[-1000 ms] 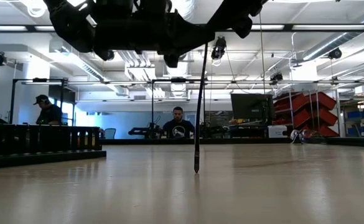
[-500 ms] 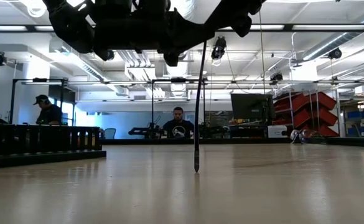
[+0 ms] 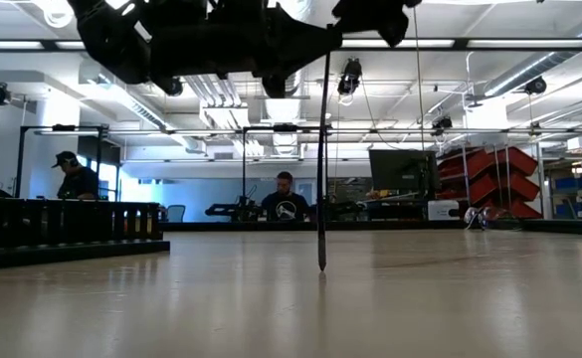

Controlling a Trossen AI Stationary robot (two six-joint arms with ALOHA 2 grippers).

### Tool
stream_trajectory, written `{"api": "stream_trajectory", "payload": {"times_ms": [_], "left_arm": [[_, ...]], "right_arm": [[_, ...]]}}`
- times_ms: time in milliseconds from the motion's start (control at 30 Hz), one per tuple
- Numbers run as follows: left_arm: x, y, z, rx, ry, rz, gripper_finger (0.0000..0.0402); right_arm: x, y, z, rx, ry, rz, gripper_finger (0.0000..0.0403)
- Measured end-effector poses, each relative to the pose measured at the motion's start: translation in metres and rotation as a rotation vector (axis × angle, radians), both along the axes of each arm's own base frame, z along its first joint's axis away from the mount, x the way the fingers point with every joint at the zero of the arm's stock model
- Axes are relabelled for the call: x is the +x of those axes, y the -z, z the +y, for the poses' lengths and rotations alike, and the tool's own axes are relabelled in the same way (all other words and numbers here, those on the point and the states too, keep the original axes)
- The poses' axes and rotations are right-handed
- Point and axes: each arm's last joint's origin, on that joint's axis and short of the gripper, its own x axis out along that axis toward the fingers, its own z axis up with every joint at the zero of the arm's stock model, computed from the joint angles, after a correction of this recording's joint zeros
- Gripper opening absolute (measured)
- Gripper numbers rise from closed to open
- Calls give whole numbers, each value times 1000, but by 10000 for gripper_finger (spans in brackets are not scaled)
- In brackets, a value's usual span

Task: Ziptie cables
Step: Wrap the cable wires with the black zip tie

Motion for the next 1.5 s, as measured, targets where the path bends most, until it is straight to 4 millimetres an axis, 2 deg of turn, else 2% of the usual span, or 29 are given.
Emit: {"api": "stream_trajectory", "payload": {"times_ms": [167,333,400,600,867,1067,1267,1367,1500], "left_arm": [[-1,0,0,-3,1,-19,0],[-2,0,-1,-4,2,-27,0],[-2,0,-1,-4,4,-32,0],[-3,0,-2,-6,6,-32,0],[-3,0,-2,-16,7,-33,0],[-3,-1,-2,-19,7,-39,0],[-3,-2,-2,-37,-2,-47,0],[-3,-2,-2,-50,1,-52,0],[-3,-2,-3,-81,9,-48,0]], "right_arm": [[-13,-18,1,-4,-14,-63,134],[-28,-29,3,-2,-25,-63,127],[-33,-27,5,4,-28,-37,120],[-44,-7,21,50,-41,109,96],[-72,18,61,131,-89,359,58],[-98,24,94,266,-115,531,35],[-121,31,124,293,-75,563,35],[-137,43,140,313,-8,550,41],[-156,63,164,387,-47,492,54]]}}
